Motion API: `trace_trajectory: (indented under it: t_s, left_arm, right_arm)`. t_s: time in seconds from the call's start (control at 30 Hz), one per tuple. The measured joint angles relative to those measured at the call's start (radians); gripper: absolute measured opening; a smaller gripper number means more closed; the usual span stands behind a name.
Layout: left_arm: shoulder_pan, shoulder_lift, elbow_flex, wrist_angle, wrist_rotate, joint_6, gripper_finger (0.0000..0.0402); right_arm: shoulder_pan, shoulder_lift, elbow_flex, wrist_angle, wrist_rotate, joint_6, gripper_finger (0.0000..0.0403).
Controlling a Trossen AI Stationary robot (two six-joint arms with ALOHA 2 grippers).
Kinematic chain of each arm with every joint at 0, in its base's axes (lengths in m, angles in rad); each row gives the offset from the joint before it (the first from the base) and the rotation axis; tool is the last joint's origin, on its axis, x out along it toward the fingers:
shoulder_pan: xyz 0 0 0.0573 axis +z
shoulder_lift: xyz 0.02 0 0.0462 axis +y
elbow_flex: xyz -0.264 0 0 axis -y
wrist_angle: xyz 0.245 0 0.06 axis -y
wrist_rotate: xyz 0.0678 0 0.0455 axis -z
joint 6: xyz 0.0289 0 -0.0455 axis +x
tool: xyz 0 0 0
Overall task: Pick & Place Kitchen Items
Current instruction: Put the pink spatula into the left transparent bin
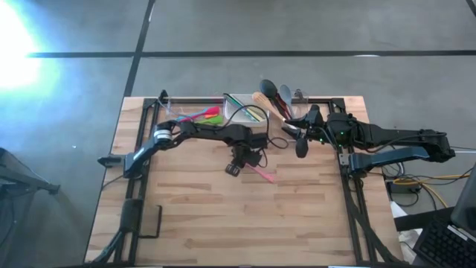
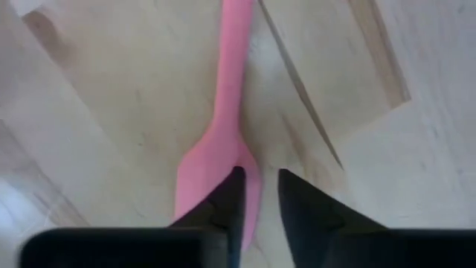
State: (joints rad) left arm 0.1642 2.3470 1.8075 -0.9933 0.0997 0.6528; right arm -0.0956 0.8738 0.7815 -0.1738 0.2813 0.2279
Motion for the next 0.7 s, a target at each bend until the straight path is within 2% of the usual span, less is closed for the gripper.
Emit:
trace_trajectory:
  t_s: [0.13,0.37,0.5,0.57,0.7]
  left_arm:
    - [-0.001,0.000,0.056,-0.060,0.006,0.016,0.0143]
    - [-0.001,0.000,0.118,-0.081,0.004,0.156,0.0239]
    - [0.002,0.002,0.140,-0.045,-0.030,0.212,0.0259]
    - [-0.002,0.002,0.148,-0.053,-0.062,0.217,0.0260]
    - [-0.002,0.003,0.151,-0.061,-0.062,0.281,0.0257]
  right_arm:
    - [0.000,0.000,0.000,0.000,-0.002,-0.003,0.0128]
    - [0.000,0.000,0.000,-0.003,-0.006,-0.003,0.0134]
    - [0.000,0.000,0.000,-0.010,-0.021,-0.003,0.0140]
    - [0.002,0.000,0.000,-0.011,-0.023,-0.003,0.0142]
    - [0.005,0.000,0.000,-0.014,-0.027,-0.003,0.0137]
